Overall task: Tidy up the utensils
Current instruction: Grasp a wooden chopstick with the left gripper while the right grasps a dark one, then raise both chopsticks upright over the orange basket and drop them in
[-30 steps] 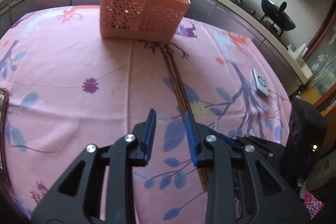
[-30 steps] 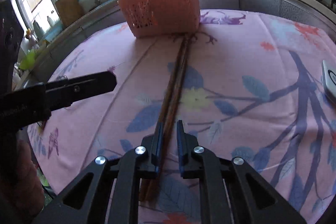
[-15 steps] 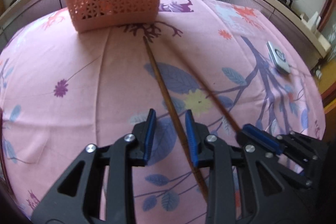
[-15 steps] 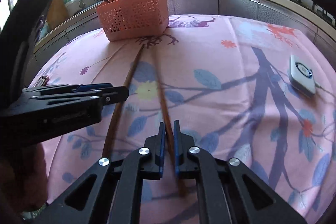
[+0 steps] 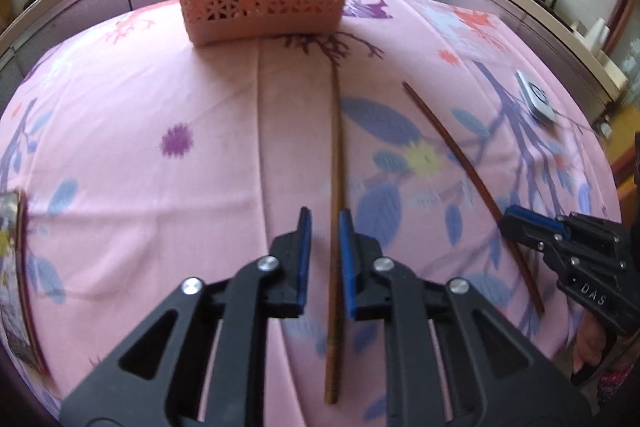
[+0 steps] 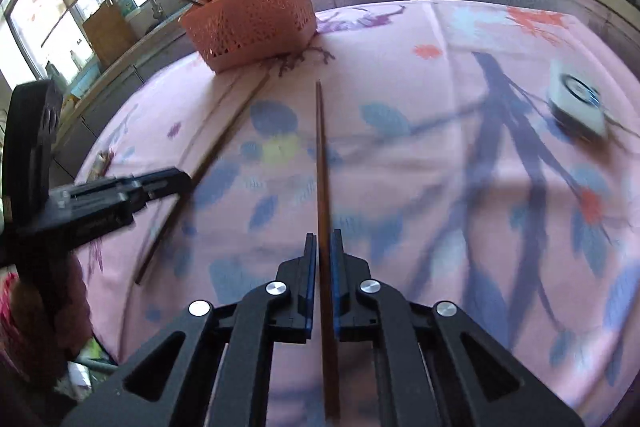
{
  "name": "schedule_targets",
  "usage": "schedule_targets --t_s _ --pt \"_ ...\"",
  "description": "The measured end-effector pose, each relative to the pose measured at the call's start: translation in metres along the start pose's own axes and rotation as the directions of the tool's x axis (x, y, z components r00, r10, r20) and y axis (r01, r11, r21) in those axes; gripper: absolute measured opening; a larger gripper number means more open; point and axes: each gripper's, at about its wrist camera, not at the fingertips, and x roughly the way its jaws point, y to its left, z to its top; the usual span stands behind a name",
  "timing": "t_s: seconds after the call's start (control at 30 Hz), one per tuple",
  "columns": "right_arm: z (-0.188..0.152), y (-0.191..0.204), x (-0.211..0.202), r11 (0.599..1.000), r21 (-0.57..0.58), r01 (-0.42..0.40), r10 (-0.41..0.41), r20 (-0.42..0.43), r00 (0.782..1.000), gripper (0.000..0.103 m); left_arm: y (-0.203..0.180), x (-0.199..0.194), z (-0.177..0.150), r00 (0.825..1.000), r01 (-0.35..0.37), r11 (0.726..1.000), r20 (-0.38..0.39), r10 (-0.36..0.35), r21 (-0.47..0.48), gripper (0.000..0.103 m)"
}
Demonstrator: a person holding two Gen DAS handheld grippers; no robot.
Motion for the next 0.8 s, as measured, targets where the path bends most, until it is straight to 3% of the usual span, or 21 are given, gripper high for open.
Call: schedule_targets --t_s 0.2,0.37,0.43,0.5,0.63,0.73,0.8 --pt "0.061 0.003 0.043 1.0 -0.015 0.012 -0.012 -0.004 1.0 0.0 -0.013 0.032 0.042 0.999 -0.039 0.998 0.003 0.039 0.054 0.019" --pt "0.089 0.01 0.065 0.998 -0.058 0.007 -0.008 -0.024 1.0 0.0 -0.019 0.046 0.063 0.998 -0.067 0.993 0.018 0.066 0.095 0.021" --pt "0.095 0.01 0.068 0.998 -0.068 0.004 -0.007 -0.04 0.999 0.0 -0.019 0.049 0.067 0.998 -0.058 0.993 0.014 0.056 0.099 0.005" --pt "0.098 0.013 0.062 0.998 -0.064 -0.03 0.028 -0.029 0.999 0.0 -0.013 0.039 0.07 1.0 -0.013 0.997 0.017 0.012 0.072 0.005" --pt "0.105 0.028 0.011 0.991 -0.089 -0.097 0.109 0.137 0.985 0.0 -0.002 -0.014 0.075 0.986 0.061 0.998 0.151 -0.064 0.026 0.005" --pt "0.106 0.042 -0.034 0.984 -0.129 -0.123 0.157 0.293 0.943 0.0 0.002 -0.07 0.075 0.953 0.097 0.995 0.287 -0.101 0.027 0.005" --pt "0.105 0.052 -0.062 0.98 -0.159 -0.123 0.177 0.388 0.905 0.0 0.001 -0.098 0.073 0.93 0.086 0.995 0.355 -0.095 0.042 0.005"
